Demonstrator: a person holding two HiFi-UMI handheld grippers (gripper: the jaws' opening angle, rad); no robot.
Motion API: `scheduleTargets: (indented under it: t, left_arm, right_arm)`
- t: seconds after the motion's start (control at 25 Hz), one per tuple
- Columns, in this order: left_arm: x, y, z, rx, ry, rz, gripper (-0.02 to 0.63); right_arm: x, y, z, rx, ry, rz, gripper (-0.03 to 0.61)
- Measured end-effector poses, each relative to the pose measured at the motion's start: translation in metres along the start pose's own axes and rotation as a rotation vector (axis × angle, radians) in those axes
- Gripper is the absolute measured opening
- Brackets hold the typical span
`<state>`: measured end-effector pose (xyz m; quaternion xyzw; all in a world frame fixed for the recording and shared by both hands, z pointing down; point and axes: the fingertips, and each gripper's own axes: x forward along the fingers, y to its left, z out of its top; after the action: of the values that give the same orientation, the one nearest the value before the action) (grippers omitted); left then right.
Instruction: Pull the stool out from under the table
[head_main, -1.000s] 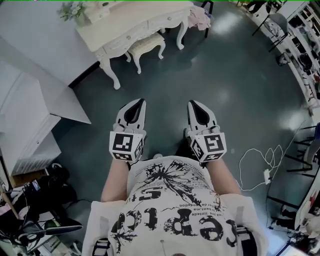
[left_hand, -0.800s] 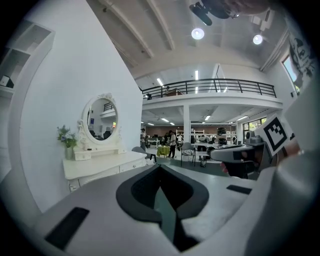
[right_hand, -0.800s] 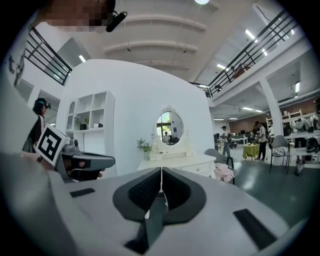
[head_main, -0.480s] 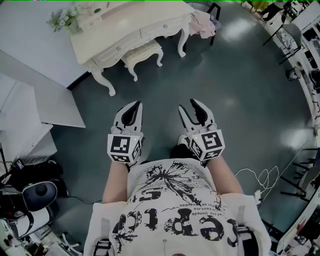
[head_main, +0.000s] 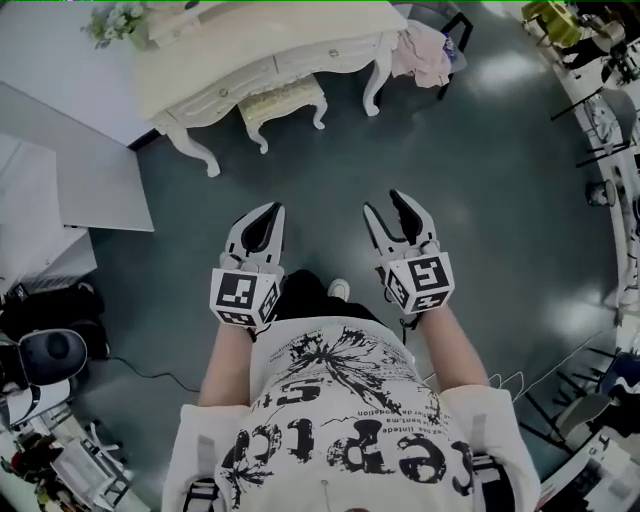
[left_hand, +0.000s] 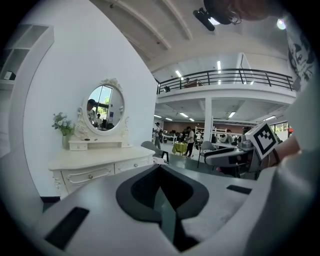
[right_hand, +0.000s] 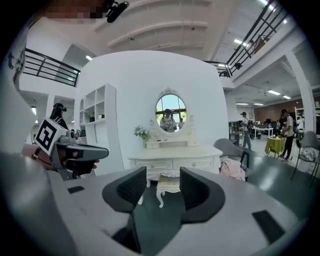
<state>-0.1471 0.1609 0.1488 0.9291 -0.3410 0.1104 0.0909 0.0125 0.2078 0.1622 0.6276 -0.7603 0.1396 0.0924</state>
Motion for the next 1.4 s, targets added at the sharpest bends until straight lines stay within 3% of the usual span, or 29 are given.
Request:
scheduleTargets:
  t: [0.36, 0.76, 0.92, 1.16, 1.4]
  left_arm:
    - [0.103, 0.061, -0.010, -0.037, 0.038, 0.075, 0.017]
    - [0.253, 0.164, 0.052, -0.039, -0.003, 0.090, 0.017]
    - [0.288, 0.199, 0.055, -0.021, 0.001, 0.115, 0.017]
    - [0.312, 0.236, 0.019, -0.127, -0.020, 0.198, 0.017]
    - [0.321, 0.261, -0.072, -0.213, 0.015, 0.316, 0.017]
  right_arm:
    - [0.114, -0.069, -0.001, 0.006, 0.045, 0.054, 0.207]
    - [0.274, -0.136, 0.045, -0.020, 0.112, 0.132, 0.207]
    - [0.330, -0.153, 0.055, -0.037, 0.125, 0.161, 0.207]
    - [0.395, -0.180, 0.021, -0.092, 0.200, 0.205, 0.207]
    - [0.453, -0.185, -0.053, -0.053, 0.248, 0.274, 0.207]
